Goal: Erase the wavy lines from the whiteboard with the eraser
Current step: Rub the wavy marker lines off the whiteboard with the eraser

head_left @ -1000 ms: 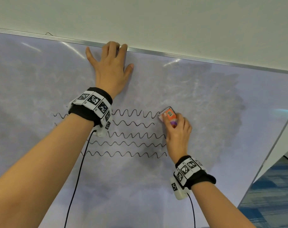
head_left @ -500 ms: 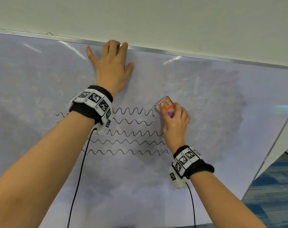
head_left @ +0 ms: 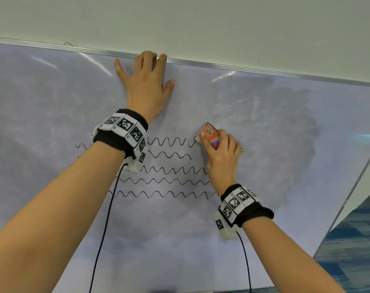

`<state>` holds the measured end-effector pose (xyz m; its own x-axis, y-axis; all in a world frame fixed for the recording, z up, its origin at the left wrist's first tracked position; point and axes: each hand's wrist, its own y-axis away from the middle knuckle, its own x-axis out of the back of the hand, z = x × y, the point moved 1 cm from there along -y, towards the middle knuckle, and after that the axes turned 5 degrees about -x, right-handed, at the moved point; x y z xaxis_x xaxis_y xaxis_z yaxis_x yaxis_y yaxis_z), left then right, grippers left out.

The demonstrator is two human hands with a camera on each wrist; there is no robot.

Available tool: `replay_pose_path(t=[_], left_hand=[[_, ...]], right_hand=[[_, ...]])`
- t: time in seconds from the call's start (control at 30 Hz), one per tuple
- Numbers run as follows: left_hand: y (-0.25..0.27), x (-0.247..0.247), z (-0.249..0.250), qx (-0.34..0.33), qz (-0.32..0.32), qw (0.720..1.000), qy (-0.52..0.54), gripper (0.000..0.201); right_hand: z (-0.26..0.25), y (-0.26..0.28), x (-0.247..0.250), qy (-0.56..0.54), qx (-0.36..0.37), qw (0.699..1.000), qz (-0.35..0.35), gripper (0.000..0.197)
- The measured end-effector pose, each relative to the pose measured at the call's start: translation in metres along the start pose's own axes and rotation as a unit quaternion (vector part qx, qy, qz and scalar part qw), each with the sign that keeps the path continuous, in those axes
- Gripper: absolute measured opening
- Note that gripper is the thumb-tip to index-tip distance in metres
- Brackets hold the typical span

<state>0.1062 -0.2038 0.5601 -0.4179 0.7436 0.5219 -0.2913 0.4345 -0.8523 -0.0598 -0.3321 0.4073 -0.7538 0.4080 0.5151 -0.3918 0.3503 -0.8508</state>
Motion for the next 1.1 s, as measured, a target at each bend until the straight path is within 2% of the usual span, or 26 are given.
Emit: replay_pose_path(t=[0.17, 0.27, 0.33, 0.47, 0.53, 0.63, 0.77, 0.87, 0.93, 1.0, 1.1], left_hand=[[0.000, 0.000, -0.001, -0.002, 0.000, 1.000, 0.002, 0.051], [0.000, 0.001, 0.000, -0.005, -0.003, 1.000, -0.001, 0.051], [0.000, 0.001, -0.001, -0.006, -0.001, 1.000, 0.000, 0.050], [0.000, 0.001, 0.000, -0.005, -0.002, 1.000, 0.001, 0.050], [0.000, 0.002, -0.001, -0.008, -0.003, 1.000, -0.002, 0.051], [0.000, 0.002, -0.001, -0.009, -0.001, 1.000, 0.000, 0.050], [0.001, 0.001, -0.001, -0.006, -0.006, 1.000, 0.002, 0.051], [0.000, 0.001, -0.001, -0.006, -0.005, 1.000, 0.001, 0.051], [0.001, 0.000, -0.001, -0.006, -0.003, 1.000, 0.003, 0.051], [0.001, 0.000, -0.001, -0.006, 0.001, 1.000, 0.002, 0.051], [0.001, -0.001, -0.001, -0.003, 0.000, 1.000, 0.000, 0.051]], right_hand=[[-0.002, 0.047, -0.015, 0.031, 0.098, 0.994, -0.049, 0.079], [0.001, 0.055, -0.013, 0.033, 0.127, 0.989, -0.065, 0.082], [0.001, 0.040, -0.008, 0.031, 0.108, 0.992, -0.057, 0.081], [-0.001, 0.007, -0.001, -0.029, 0.006, 1.000, -0.007, 0.076], [-0.001, 0.006, -0.003, -0.034, 0.009, 0.999, 0.005, 0.076], [0.002, 0.031, -0.013, -0.015, 0.052, 0.998, -0.013, 0.081], [0.015, 0.090, -0.024, 0.021, 0.129, 0.988, -0.087, 0.089], [0.026, 0.090, -0.021, 0.016, 0.175, 0.979, -0.104, 0.090], [0.031, 0.071, -0.014, 0.008, 0.151, 0.985, -0.089, 0.091], [0.035, 0.053, -0.007, -0.006, 0.087, 0.994, -0.062, 0.087], [0.032, 0.054, -0.009, -0.018, 0.042, 0.998, -0.037, 0.081]])
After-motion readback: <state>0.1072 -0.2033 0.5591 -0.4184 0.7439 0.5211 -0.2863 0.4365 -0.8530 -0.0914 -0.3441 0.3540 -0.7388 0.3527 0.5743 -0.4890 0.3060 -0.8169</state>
